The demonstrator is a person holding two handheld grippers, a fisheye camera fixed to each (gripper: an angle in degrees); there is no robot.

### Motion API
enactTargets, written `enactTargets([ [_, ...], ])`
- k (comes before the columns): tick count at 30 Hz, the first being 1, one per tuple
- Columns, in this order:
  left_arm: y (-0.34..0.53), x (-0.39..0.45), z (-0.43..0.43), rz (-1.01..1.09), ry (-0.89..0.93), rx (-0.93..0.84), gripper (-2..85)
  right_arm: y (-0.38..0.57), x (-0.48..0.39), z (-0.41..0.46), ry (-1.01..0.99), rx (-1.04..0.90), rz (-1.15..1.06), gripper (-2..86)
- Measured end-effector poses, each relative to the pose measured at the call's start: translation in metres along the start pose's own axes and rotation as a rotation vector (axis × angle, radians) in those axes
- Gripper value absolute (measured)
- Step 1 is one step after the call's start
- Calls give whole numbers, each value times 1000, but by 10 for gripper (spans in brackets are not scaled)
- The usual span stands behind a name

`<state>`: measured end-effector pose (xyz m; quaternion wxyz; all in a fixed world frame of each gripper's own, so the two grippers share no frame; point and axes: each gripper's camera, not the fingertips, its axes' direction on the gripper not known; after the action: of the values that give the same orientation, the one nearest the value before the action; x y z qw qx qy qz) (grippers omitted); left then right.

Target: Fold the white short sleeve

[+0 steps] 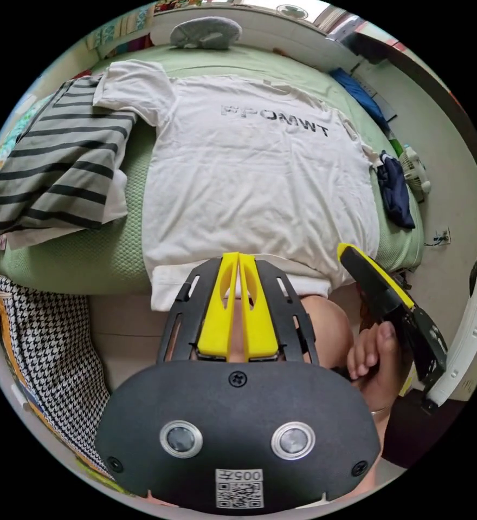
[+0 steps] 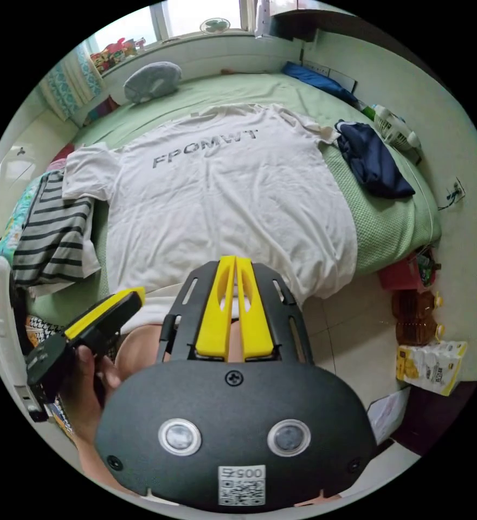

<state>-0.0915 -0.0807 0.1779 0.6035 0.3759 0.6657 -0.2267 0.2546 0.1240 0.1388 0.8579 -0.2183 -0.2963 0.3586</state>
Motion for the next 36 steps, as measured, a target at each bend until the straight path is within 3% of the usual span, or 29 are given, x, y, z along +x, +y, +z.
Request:
enactTargets([
  [5, -1, 13, -4, 1, 71, -9, -6, 12, 1, -24, -56, 2, 8, -12],
  [12, 5, 30, -7, -9, 24, -49, -3, 20, -2, -42, -89, -28, -4, -13],
  [14, 16, 37, -22, -13, 8, 53, -2, 32, -4, -63, -76, 47, -32, -13],
  [21, 32, 62, -35, 46, -15, 119, -1, 51, 4, -98, -65, 92, -37, -12],
  [27, 38, 68, -39, 9, 33, 150, -1, 66, 30, -122, -232, 159, 55, -12],
  [36, 42, 100, -37, 77, -29, 144, 0, 71, 4, -131, -133, 123, -46, -12],
])
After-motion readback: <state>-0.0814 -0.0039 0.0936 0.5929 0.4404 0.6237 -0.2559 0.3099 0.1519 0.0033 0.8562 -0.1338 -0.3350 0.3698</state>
